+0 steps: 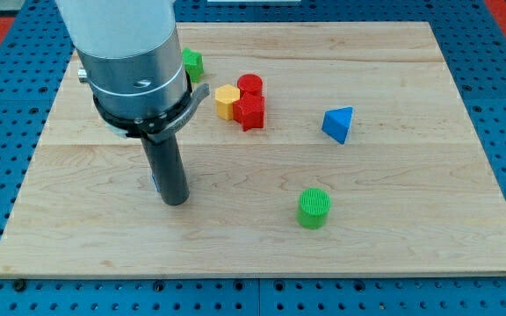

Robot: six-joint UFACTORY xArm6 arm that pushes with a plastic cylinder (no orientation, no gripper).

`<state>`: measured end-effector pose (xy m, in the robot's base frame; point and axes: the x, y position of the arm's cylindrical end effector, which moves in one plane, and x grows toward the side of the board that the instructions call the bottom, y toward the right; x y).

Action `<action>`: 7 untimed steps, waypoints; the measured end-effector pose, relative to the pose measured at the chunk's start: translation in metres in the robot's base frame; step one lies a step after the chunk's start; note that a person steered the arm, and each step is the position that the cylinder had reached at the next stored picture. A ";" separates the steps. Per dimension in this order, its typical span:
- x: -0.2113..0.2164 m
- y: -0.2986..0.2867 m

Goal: Slightly move the blue cube towards left

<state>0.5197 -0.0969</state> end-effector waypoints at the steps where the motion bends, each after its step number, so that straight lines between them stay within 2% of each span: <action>1: -0.006 0.025; 2: 0.024 0.057; 4: -0.046 0.056; 5: -0.031 0.000; 7: -0.035 -0.049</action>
<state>0.4845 -0.1463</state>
